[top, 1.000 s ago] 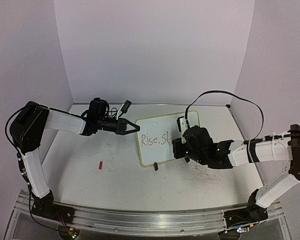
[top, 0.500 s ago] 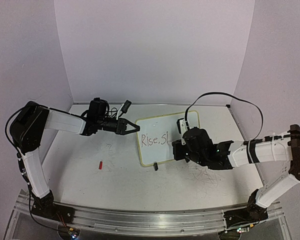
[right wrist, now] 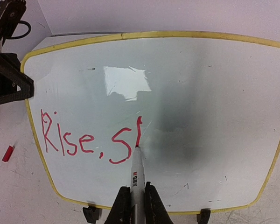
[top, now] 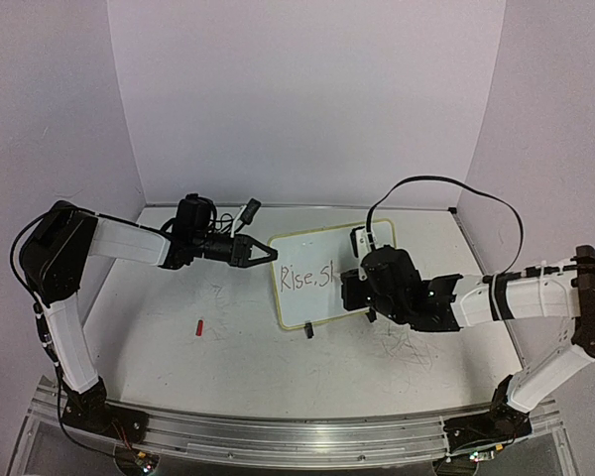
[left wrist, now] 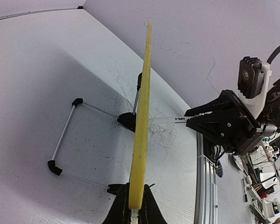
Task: Write a sentence on the whiteboard
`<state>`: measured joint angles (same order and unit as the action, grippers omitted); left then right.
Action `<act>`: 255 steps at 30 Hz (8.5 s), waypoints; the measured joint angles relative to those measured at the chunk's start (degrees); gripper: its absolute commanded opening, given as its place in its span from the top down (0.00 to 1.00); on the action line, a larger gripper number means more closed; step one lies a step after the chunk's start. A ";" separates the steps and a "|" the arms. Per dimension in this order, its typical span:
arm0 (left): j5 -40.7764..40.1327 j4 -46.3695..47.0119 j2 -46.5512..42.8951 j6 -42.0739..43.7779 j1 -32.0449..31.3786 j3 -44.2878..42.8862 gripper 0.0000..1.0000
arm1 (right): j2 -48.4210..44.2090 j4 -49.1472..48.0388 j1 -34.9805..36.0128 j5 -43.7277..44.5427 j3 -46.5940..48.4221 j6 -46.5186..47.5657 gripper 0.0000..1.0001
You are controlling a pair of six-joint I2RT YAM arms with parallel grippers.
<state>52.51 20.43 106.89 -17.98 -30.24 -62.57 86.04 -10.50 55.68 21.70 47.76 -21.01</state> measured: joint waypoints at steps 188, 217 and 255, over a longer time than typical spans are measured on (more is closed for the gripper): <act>-0.31 -1.51 -0.33 1.07 -0.20 -0.37 1.00 | -2.51 0.19 -3.28 -1.60 -1.26 0.83 1.00; -0.35 -2.01 -0.33 1.11 -0.20 -0.44 1.00 | -3.17 -0.31 -3.23 -2.39 -4.40 -2.03 1.00; -0.35 -2.26 -0.38 1.49 -0.20 -0.44 1.00 | -1.97 -0.20 -3.01 -0.04 -0.99 -0.98 1.00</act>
<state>52.16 18.16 106.52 -16.49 -30.44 -63.00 84.07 -10.69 52.67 21.66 46.77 -22.00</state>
